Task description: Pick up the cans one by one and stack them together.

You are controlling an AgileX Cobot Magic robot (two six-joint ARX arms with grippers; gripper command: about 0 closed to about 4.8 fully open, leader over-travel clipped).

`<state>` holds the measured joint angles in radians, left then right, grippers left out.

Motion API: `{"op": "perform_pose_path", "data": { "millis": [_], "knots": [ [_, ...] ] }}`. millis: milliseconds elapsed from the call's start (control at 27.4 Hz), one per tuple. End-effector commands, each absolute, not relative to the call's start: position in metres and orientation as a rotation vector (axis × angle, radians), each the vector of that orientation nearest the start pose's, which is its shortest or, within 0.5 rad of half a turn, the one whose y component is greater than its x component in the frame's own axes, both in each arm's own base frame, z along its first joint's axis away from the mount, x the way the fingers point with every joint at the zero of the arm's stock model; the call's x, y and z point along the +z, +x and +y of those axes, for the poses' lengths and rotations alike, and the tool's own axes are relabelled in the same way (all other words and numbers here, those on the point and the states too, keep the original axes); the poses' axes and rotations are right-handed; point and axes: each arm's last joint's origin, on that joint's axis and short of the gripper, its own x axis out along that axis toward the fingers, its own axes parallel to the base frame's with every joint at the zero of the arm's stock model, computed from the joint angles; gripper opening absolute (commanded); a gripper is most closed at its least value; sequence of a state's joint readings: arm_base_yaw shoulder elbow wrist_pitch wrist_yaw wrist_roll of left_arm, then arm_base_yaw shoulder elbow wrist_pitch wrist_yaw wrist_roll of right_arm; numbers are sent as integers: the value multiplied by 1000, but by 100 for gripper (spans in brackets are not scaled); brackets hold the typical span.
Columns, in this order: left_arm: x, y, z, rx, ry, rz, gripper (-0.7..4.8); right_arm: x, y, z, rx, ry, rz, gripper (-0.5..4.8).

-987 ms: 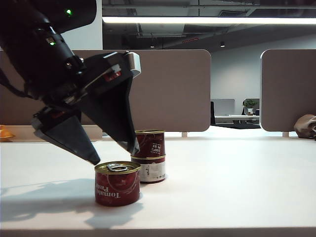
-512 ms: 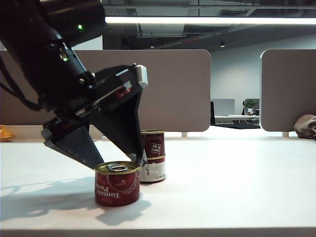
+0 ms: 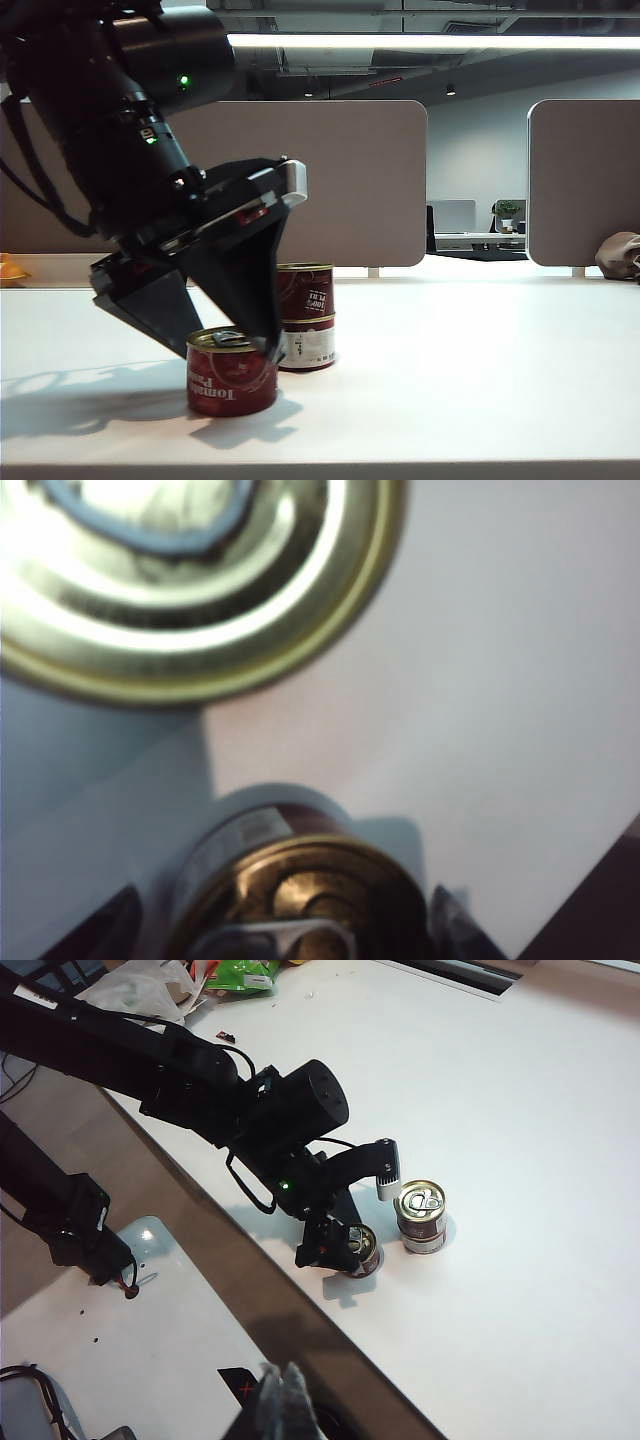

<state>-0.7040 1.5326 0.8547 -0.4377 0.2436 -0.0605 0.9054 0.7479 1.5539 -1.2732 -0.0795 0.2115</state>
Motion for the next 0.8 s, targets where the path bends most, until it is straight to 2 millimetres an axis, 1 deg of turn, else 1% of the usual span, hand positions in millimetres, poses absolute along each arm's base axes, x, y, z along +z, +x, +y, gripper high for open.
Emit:
{"op": "perform_pose_path", "data": {
  "millis": [37,183,219,292,329,548,585,621,658,804],
  "knots": [
    [174,208,-186,-789,240,1163,371,460,23,32,911,4,529,-5],
    [171,209,-186,-788,242,1170,366,460,23,32,911,4,530,-5],
    [171,209,-187,-788,243,1172,355,460,23,32,911,4,530,-5],
    [169,210,-187,-781,247,1172,310,460,23,32,911,4,530,-5],
    [168,211,-187,-771,253,1170,300,459,23,32,911,4,530,-5],
    [167,213,-189,-780,267,1142,298,459,23,32,912,4,530,-5],
    [167,214,-189,-780,266,1137,292,459,23,32,911,4,530,-5],
    [167,215,-190,-767,272,1122,255,459,23,32,911,4,530,-5],
    [167,215,-190,-763,274,1117,247,459,23,32,911,4,530,-5],
    [169,216,-190,-751,254,1109,245,459,23,32,911,4,530,-5]
  ]
}}
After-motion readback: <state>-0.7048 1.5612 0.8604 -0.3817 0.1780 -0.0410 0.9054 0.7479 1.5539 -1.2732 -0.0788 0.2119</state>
